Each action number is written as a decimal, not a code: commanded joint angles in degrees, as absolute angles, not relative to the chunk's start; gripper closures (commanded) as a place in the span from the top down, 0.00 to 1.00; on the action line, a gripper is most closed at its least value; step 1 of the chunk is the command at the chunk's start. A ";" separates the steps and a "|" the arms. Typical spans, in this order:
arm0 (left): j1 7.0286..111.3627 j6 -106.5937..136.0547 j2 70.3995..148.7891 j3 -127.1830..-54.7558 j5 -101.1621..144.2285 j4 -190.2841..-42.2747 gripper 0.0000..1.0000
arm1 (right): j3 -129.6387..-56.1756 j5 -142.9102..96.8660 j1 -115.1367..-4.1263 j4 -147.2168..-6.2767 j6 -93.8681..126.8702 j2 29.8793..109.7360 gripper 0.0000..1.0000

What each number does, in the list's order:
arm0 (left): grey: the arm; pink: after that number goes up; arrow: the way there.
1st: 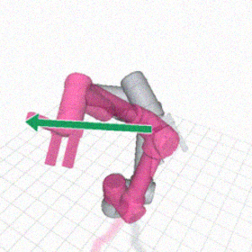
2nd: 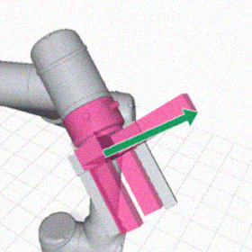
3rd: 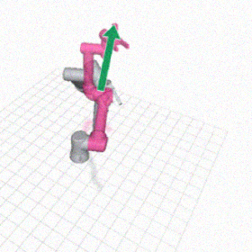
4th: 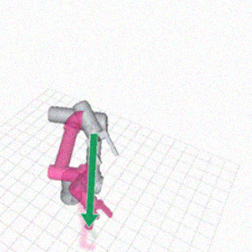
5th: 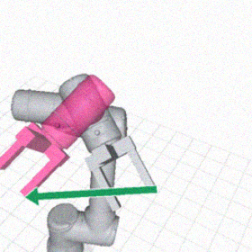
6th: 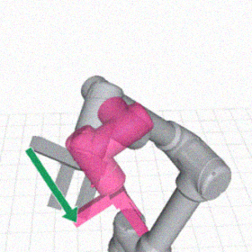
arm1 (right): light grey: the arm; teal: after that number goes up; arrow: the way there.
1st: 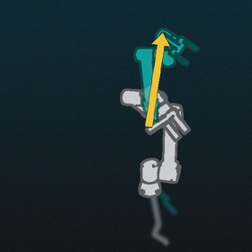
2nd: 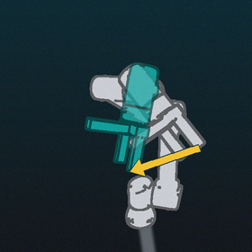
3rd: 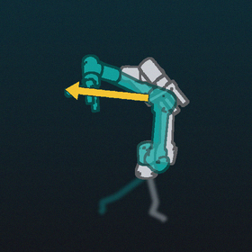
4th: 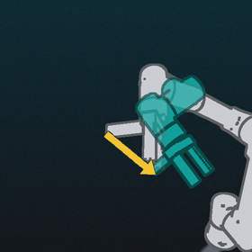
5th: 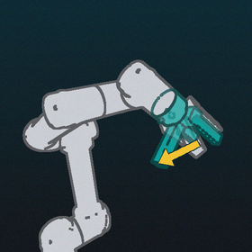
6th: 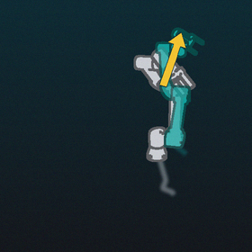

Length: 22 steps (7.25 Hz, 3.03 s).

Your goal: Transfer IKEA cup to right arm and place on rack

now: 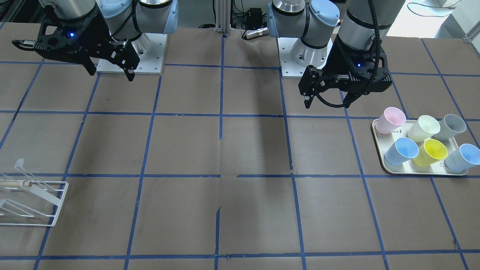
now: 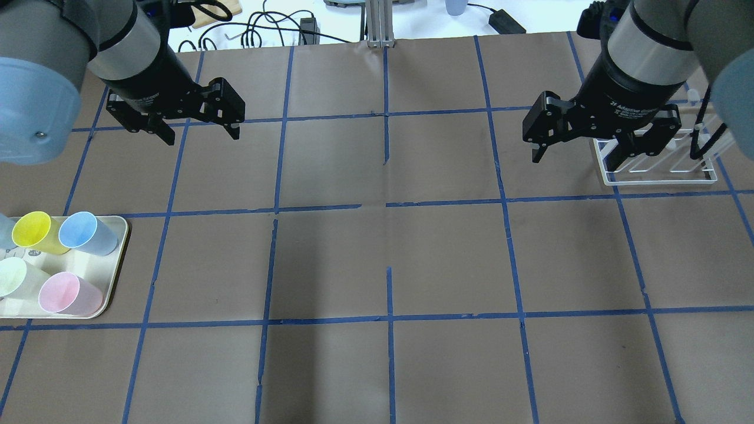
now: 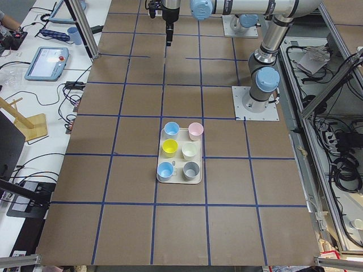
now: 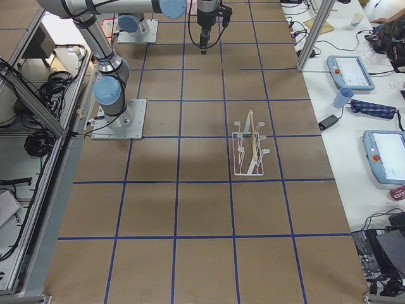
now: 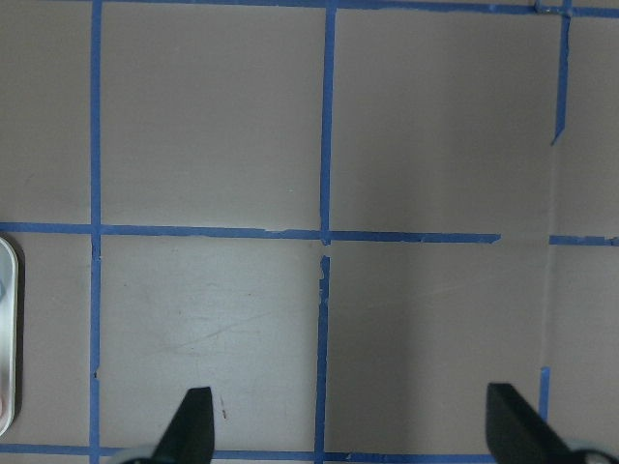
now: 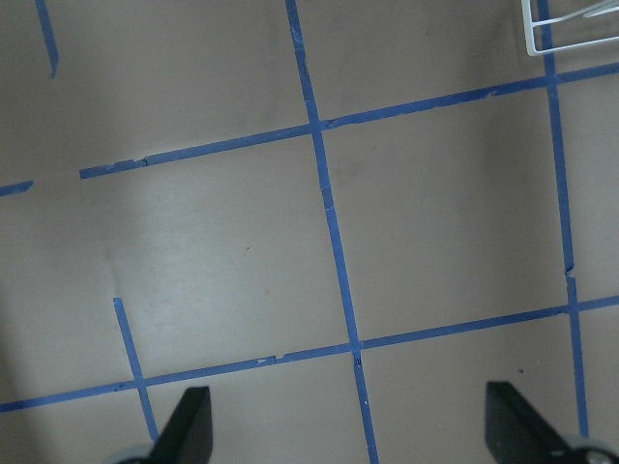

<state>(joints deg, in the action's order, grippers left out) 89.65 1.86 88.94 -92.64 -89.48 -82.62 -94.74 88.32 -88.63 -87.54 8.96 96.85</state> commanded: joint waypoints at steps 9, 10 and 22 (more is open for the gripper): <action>81.86 -2.61 87.45 -93.69 -89.82 -84.19 1.00 | -95.27 88.34 -88.68 -88.06 8.96 97.38 1.00; 78.35 -9.68 87.45 -93.78 -89.82 -84.37 1.00 | -95.19 89.03 -88.59 -87.89 8.88 97.47 1.00; 39.03 -80.28 102.03 -99.76 -89.03 -70.05 1.00 | -95.36 85.29 -89.03 -87.98 9.75 97.56 1.00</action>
